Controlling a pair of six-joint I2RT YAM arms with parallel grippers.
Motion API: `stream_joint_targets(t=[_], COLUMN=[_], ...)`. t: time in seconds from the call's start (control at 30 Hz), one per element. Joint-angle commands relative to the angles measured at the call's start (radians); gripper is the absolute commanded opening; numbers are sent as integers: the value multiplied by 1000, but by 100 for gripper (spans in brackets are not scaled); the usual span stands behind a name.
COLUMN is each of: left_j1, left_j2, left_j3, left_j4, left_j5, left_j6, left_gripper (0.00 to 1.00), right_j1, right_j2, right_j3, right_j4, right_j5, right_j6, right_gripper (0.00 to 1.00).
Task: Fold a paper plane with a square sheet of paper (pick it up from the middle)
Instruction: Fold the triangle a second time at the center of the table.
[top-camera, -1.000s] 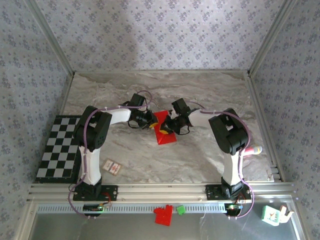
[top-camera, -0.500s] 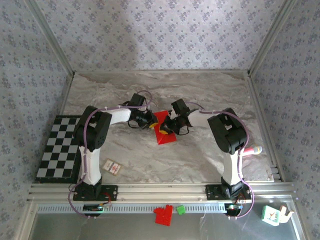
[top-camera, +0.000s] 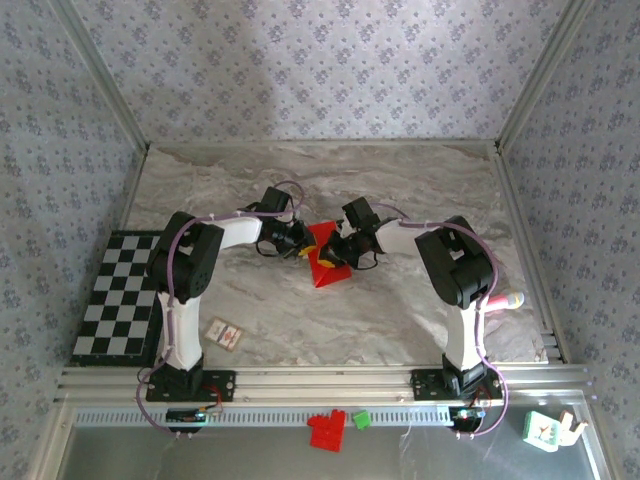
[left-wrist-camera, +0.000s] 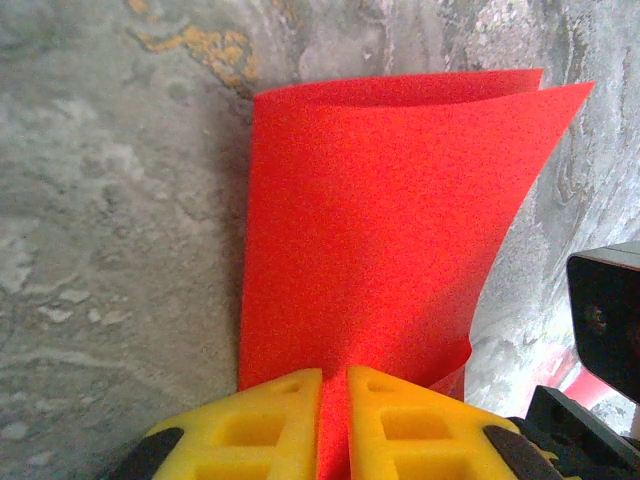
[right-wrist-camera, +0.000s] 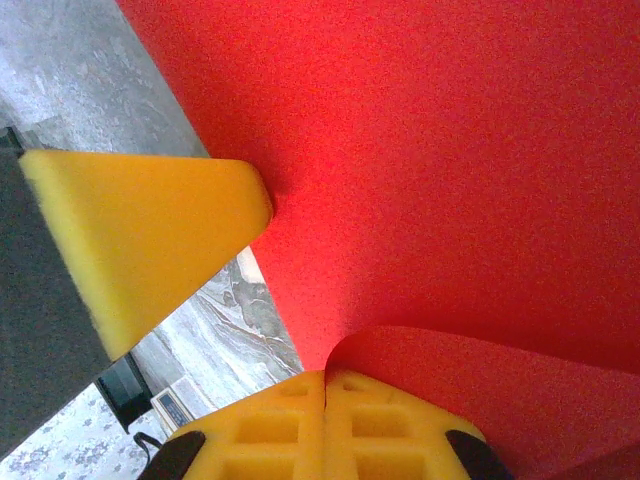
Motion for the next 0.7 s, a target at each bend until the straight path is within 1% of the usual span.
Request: stream_joint_targets(t=[0.0,0.67], left_j1=[-9,-11], left_j2=[15,13], left_j3=[-1,3], left_j4=[-60,-62], left_j5=[-9,-9], left_j6=[-5,-6], left_gripper=[16,16], right_j1=[6,8], right_j2=[20,37], right_j3=[10,20], right_j4=[-39,-58], right_j5=[-3,-1], right_j6=[-12,-17], right_gripper=[3,4])
